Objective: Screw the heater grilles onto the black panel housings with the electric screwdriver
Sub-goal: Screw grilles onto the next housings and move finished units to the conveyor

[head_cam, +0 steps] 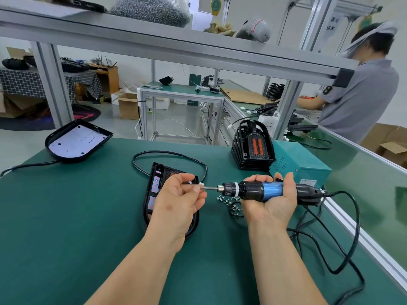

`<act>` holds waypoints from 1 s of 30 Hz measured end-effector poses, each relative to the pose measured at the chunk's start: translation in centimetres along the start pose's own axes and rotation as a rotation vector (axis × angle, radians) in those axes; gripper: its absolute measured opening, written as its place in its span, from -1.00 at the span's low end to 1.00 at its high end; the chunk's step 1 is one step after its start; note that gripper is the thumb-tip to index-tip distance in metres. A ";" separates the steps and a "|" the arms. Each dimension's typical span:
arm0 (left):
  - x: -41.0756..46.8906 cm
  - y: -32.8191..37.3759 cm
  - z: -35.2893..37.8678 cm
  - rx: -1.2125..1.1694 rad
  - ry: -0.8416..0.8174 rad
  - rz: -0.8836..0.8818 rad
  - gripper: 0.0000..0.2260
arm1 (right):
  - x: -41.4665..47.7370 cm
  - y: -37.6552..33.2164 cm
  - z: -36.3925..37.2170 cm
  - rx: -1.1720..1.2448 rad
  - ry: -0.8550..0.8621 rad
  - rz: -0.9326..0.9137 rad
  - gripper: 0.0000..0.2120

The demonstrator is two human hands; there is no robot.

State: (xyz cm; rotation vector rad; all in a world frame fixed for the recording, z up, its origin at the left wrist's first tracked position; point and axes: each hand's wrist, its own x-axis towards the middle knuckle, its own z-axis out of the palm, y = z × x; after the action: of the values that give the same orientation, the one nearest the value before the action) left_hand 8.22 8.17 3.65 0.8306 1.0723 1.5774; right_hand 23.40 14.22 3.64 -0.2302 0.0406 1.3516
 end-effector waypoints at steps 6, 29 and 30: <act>0.0 0.1 -0.2 0.142 0.023 0.048 -0.84 | -0.1 -0.1 0.1 -0.010 -0.028 -0.011 -0.80; 0.2 0.1 -0.7 0.546 0.030 0.137 -0.80 | -0.4 0.2 0.4 -0.090 -0.127 -0.063 -0.73; 0.2 0.0 -0.7 0.551 0.033 0.135 -0.82 | -0.4 0.2 0.4 -0.090 -0.124 -0.060 -0.73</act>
State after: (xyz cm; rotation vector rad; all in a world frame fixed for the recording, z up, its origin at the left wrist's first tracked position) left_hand 7.55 8.19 3.42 1.2668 1.5338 1.4209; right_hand 23.11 13.97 4.08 -0.2211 -0.1302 1.3073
